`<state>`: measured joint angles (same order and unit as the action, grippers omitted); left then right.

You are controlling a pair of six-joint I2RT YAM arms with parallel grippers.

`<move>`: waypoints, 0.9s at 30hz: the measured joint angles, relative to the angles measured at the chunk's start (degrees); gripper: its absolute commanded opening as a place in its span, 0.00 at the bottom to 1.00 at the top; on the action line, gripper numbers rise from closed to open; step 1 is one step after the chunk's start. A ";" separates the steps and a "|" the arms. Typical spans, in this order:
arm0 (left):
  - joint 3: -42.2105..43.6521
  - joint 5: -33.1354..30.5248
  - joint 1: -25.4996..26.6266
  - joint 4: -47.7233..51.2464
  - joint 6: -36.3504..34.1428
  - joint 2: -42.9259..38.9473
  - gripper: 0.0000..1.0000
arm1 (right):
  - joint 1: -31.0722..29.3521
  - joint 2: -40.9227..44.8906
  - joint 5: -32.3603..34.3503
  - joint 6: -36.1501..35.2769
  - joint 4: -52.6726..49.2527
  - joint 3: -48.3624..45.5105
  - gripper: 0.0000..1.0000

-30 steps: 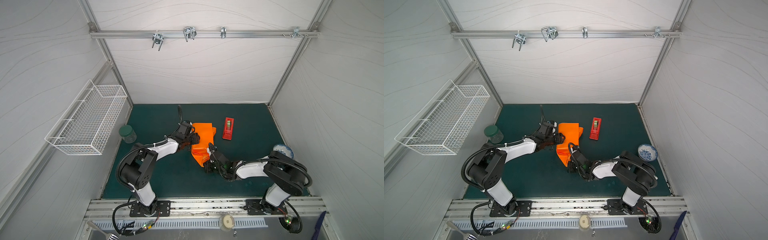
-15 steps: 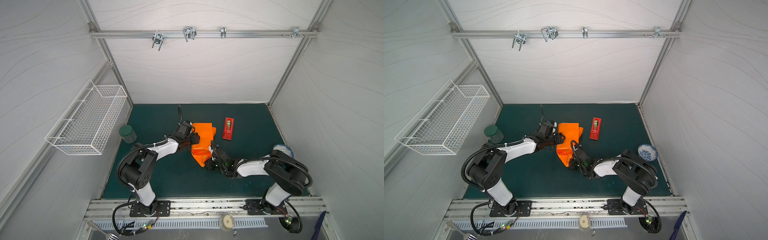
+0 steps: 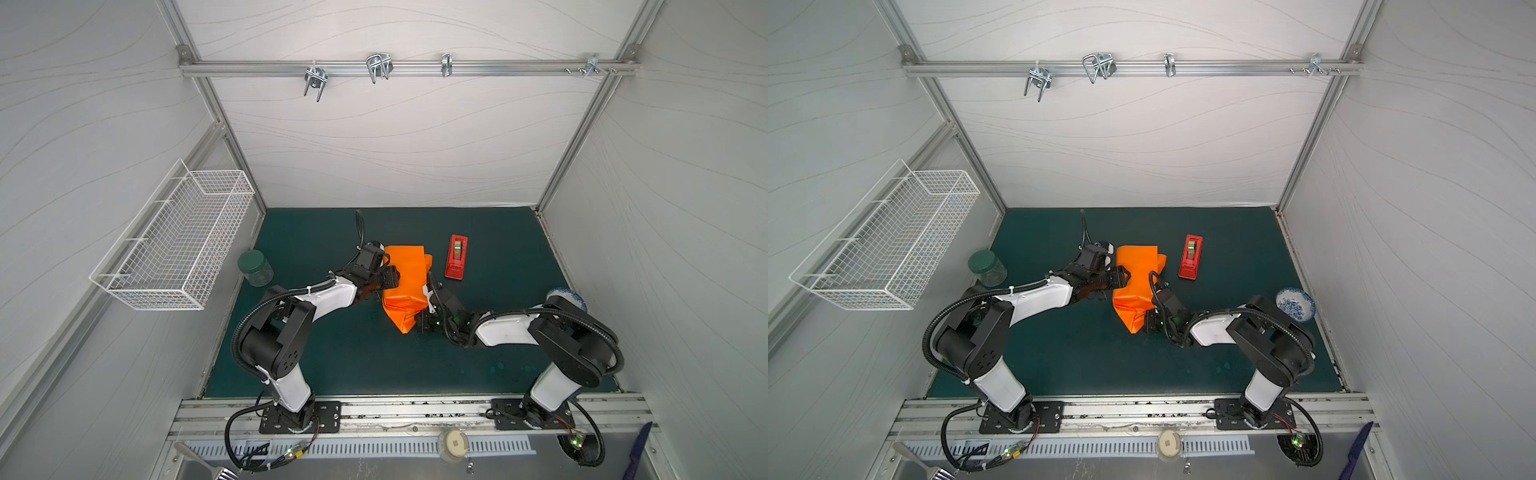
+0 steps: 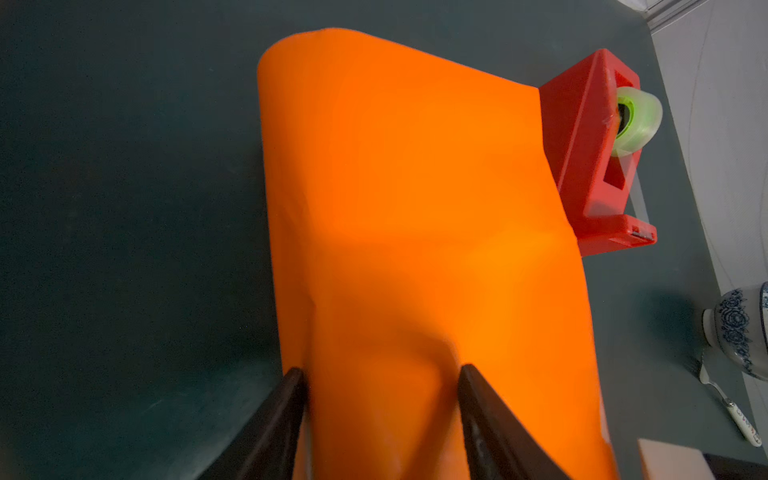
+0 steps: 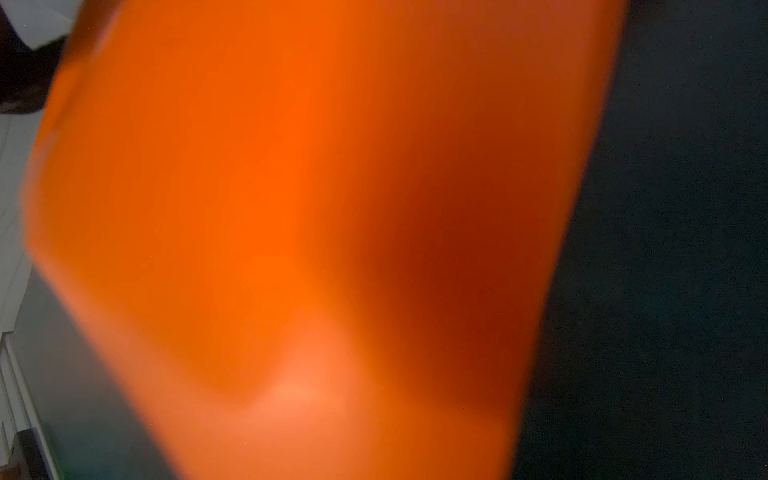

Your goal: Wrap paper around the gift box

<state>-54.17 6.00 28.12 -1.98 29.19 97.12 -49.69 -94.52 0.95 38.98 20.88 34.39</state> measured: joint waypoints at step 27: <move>17.92 -1.03 5.79 11.63 0.59 -30.14 0.46 | 4.83 10.93 -12.17 -4.13 -10.23 -2.38 0.28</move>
<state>-36.25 4.97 33.91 9.65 29.78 66.98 -44.86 -83.59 -11.22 34.85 10.66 32.01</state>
